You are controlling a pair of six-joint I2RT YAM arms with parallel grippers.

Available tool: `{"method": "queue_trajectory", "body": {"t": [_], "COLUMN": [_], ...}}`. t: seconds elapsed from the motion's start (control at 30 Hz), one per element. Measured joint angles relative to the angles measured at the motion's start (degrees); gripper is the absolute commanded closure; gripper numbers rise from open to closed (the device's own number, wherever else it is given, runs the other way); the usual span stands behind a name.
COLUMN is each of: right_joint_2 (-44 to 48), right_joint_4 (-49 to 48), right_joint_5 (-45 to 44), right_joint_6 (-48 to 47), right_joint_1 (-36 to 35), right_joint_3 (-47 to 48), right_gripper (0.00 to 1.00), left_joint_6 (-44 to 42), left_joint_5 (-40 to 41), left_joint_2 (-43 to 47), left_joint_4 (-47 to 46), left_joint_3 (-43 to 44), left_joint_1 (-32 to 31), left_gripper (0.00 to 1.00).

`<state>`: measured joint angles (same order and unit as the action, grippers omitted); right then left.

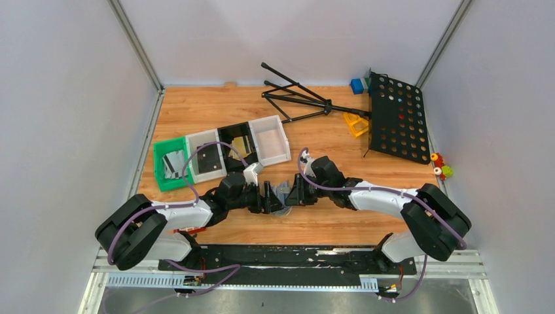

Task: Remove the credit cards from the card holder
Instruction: Remove the credit card from the card holder.

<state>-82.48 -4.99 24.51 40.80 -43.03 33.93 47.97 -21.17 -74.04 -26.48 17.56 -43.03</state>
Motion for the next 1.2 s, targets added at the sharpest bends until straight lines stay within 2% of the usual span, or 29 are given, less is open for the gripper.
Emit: {"method": "queue_trajectory", "body": {"t": [0.1, 0.4, 0.43, 0.47, 0.5, 0.57, 0.67, 1.03, 1.2], "right_joint_2": [0.44, 0.5, 0.52, 0.52, 0.57, 0.79, 1.29, 1.57, 1.95], "right_joint_4": [1.31, 2.75, 2.86, 2.97, 3.13, 3.43, 3.63, 3.63, 3.63], "right_joint_5": [-0.68, -1.38, -1.49, -1.51, -1.53, -1.53, -1.51, -1.42, -1.6], "right_joint_6": [-0.9, -1.55, -1.6, -1.68, -1.73, -1.86, -1.97, -2.43, -2.71], "right_joint_1": [-1.01, -1.6, -1.6, -1.6, -1.6, -1.62, -1.75, -3.15, -3.78], "right_joint_3": [0.98, 1.05, 1.05, 1.05, 1.05, 1.05, 1.07, 1.07, 1.07], "right_gripper": [0.77, 0.82, 0.82, 0.82, 0.82, 0.82, 0.83, 0.84, 0.84], "left_joint_6": [0.37, 1.03, 1.07, 1.07, 1.05, 1.11, 0.81, 1.49, 3.17], "left_joint_5": [-0.35, -0.17, -0.15, -0.11, 0.02, 0.15, 0.28, 1.86, 1.97], "left_joint_2": [-0.2, -0.35, -0.35, -0.35, -0.35, -0.35, -0.13, 1.36, -0.2], "left_joint_4": [-0.44, -0.2, -0.07, 0.11, 0.33, 0.7, 1.38, 1.53, -0.13], "left_joint_3": [0.0, 0.0, 0.0, 0.0, 0.0, 0.0, 0.0, 0.0, -0.04], "left_joint_1": [0.0, 0.0, 0.0, 0.0, 0.0, 0.0, 0.0, 0.0, 0.0], "left_gripper": [0.15, 0.4, 0.4, 0.36, 0.27, 0.17, 0.12, 0.11, 0.14]}}
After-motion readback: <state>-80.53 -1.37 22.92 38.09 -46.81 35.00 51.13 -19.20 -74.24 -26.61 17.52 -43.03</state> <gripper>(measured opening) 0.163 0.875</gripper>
